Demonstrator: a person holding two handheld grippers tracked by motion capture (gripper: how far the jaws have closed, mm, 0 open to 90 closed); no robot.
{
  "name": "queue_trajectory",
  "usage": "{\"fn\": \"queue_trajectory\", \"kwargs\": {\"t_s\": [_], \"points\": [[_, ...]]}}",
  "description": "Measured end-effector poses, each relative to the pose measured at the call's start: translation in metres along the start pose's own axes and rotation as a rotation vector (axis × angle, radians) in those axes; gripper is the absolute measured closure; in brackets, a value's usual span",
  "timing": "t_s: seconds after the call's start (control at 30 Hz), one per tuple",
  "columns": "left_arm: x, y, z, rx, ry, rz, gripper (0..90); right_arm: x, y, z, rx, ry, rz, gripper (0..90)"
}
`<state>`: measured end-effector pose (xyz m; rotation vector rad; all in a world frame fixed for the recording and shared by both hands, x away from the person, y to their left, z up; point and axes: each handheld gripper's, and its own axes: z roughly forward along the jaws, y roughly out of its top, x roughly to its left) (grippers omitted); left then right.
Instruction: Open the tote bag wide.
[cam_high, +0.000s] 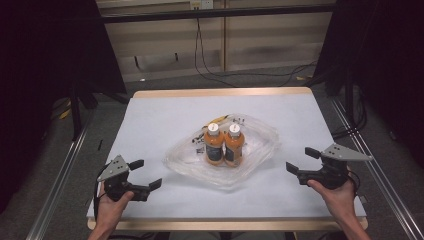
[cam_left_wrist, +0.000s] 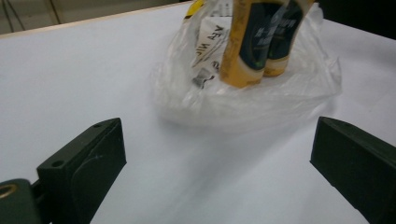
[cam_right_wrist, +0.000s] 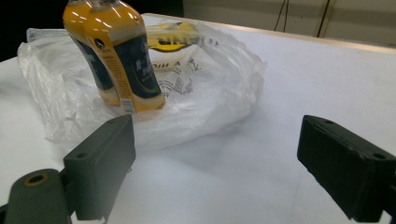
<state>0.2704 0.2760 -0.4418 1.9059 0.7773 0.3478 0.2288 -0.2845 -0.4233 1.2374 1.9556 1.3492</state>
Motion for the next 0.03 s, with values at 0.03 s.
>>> {"fn": "queue_trajectory", "kwargs": {"t_s": [0.03], "points": [[0.0011,-0.0028,-0.0009,-0.004,0.005,-0.017,2.9,-0.0018,-0.0034,-0.0015,-0.001,-0.005,0.009,10.4]]}}
